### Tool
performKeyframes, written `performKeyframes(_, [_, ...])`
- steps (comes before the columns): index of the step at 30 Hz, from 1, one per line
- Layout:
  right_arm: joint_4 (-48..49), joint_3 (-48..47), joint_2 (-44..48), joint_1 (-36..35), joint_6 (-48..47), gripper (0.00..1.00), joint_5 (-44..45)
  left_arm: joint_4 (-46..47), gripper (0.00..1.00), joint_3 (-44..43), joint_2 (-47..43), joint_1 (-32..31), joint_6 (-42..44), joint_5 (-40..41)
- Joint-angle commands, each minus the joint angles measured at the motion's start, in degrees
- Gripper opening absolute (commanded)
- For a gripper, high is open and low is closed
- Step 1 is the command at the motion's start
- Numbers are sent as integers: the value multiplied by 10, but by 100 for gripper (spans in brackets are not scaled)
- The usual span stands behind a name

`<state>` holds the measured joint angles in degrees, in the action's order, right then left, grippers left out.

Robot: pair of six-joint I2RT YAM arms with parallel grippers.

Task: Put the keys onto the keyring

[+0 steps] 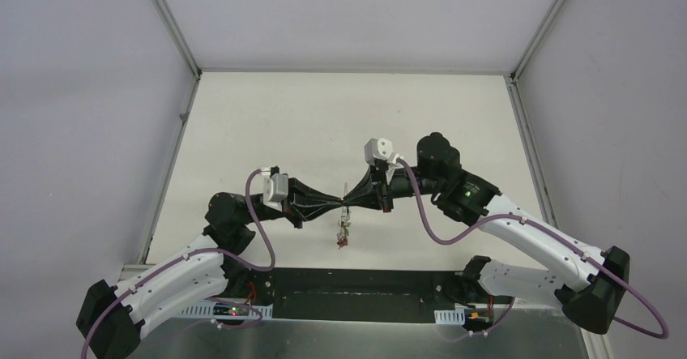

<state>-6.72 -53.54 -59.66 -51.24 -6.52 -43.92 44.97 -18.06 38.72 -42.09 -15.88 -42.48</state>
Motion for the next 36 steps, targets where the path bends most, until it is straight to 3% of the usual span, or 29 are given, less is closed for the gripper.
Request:
performKeyframes(1, [-3, -4, 5, -2, -8, 0, 5, -14, 11, -19, -19, -5, 12, 11])
performKeyframes(4, [-37, -17, 3, -2, -20, 0, 15, -71, 25, -30, -37, -5, 30, 12])
performKeyframes(11, [-146, -69, -19, -2, -58, 0, 36, -186, 39, -58, -61, -5, 76, 8])
performKeyframes(22, [-350, -193, -101, -2, -105, 0, 60, -236, 40, -96, -9, -5, 90, -33])
performKeyframes(36, [-442, -276, -168, -2, -101, 0, 52, -253, 33, -121, 33, -5, 93, -53])
